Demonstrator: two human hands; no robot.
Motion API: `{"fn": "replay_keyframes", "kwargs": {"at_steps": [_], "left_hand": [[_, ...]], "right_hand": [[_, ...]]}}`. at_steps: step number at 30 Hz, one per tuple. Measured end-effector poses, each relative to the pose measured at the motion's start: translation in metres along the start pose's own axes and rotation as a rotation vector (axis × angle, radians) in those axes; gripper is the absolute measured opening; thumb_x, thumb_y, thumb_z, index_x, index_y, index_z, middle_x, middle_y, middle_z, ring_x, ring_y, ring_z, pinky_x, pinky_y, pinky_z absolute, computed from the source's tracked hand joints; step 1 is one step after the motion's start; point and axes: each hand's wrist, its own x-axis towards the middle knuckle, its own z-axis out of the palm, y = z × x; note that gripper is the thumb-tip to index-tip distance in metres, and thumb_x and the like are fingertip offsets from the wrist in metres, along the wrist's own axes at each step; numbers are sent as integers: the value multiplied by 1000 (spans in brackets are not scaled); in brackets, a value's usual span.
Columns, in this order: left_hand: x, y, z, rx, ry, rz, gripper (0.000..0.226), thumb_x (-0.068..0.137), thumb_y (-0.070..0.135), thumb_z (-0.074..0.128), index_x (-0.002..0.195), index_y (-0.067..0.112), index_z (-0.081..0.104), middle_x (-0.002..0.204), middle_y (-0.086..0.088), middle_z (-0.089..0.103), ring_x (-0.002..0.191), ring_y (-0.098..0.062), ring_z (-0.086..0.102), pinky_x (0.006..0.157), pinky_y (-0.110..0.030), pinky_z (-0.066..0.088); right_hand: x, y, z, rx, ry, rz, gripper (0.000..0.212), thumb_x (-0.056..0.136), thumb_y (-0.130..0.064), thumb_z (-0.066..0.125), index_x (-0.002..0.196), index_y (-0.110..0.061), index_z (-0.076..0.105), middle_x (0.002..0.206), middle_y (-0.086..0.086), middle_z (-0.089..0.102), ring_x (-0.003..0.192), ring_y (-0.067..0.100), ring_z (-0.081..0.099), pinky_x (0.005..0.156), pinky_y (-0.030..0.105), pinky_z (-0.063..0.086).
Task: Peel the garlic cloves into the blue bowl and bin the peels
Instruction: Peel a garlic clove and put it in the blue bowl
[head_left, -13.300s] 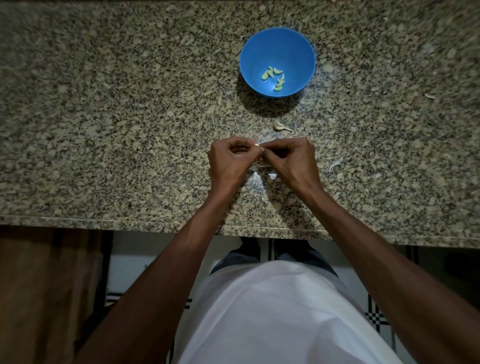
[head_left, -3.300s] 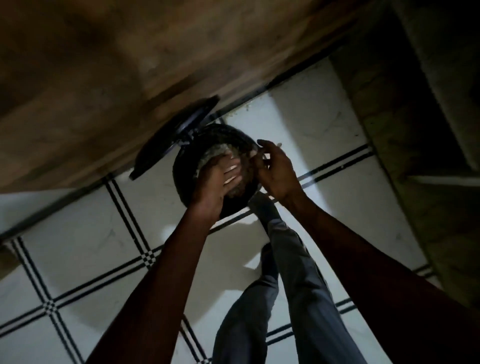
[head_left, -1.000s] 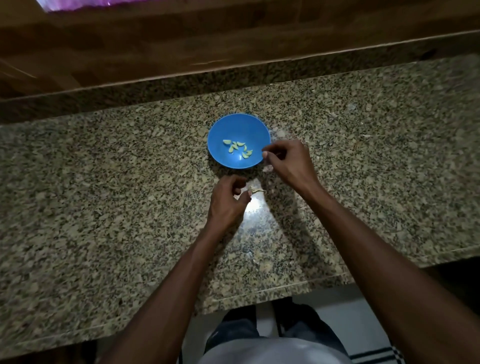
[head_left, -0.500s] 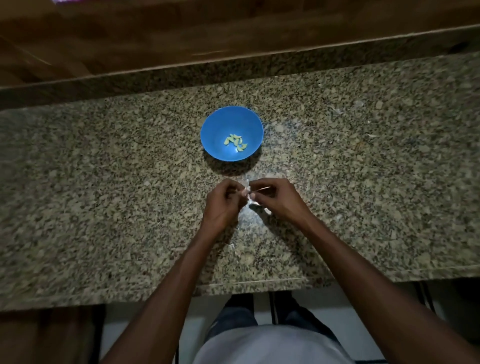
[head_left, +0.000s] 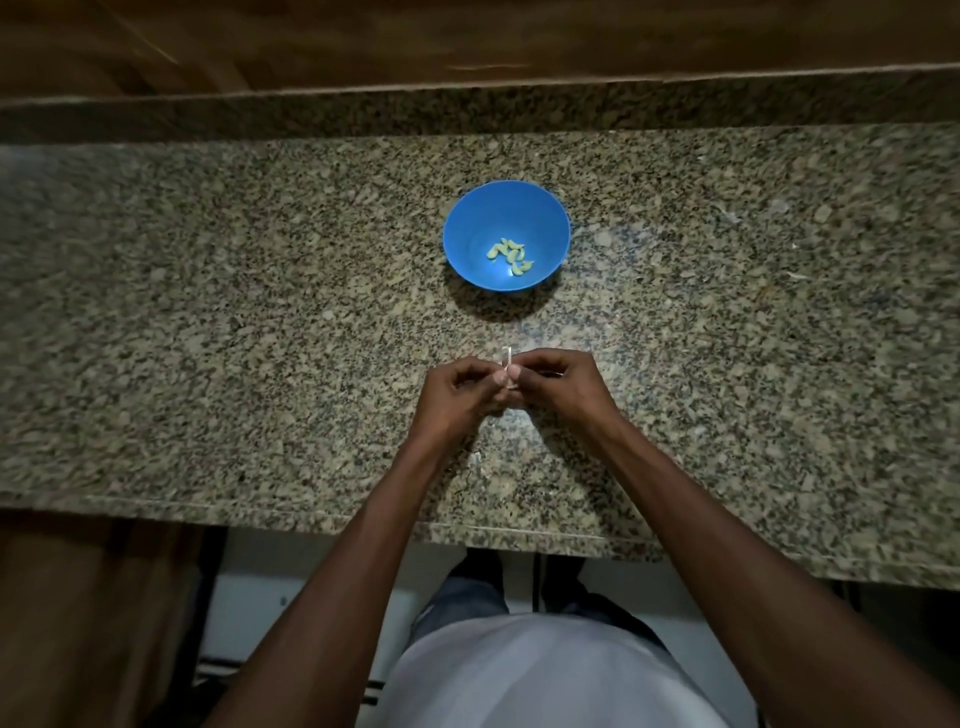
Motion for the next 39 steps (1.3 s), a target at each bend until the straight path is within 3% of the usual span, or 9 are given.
{"fn": "replay_keyframes", "kwargs": {"at_steps": [5,9,16,20,27,30,34,39], "left_hand": [[2,2,-3,40,30,-21,11,93,8,75,98,-1,77,85,-18,78,75,-22,74,71,-33,63],[0,1,-6,-12,24,-97,16,86,10,82,97,-1,78,86,-20,78,77,-25,75,74,-33,64],[0,-1,-13,-82,35,-184,23,82,6,84,100,-7,77,92,-25,77,92,-43,75,86,-48,63],[-2,-2,-18,-145,61,-158,18,81,0,84,96,-7,77,92,-25,77,90,-44,75,79,-44,65],[-6,1,-10,-175,181,-263,6,84,3,82,89,4,80,79,-12,79,73,-23,79,56,-22,58],[-5,5,-10,-175,172,-314,6,85,4,81,90,3,80,81,-14,79,71,-20,78,52,-20,56],[2,10,-18,-104,21,-283,10,85,5,80,94,0,80,91,-16,79,88,-26,79,71,-25,62],[11,15,-24,211,-45,-147,27,78,28,87,85,3,79,80,-13,78,79,-27,79,80,-41,65]], "right_hand": [[-6,2,5,-3,-20,23,27,85,-6,84,109,2,78,102,17,80,91,26,78,84,39,63],[-6,2,8,-43,6,41,21,81,-7,88,100,-3,80,95,14,81,88,29,79,85,45,64],[-4,1,12,-128,-12,72,28,82,-7,87,107,2,77,99,18,80,94,34,78,91,55,62],[-2,0,16,-235,-50,39,26,87,-15,85,110,-3,78,101,14,80,97,33,77,92,57,61],[-7,-2,23,-259,-1,25,24,89,-12,82,111,-2,79,103,13,80,97,29,77,92,54,62],[-8,-3,23,-306,24,13,22,90,-10,82,111,-4,80,103,10,80,96,24,78,91,50,63],[-4,-7,17,-371,-7,-23,21,89,-14,83,109,-10,82,98,5,81,92,19,78,86,44,64],[-1,-11,16,-570,-56,-106,21,91,-9,77,109,-18,83,96,-1,82,77,-8,72,64,12,54]]}}
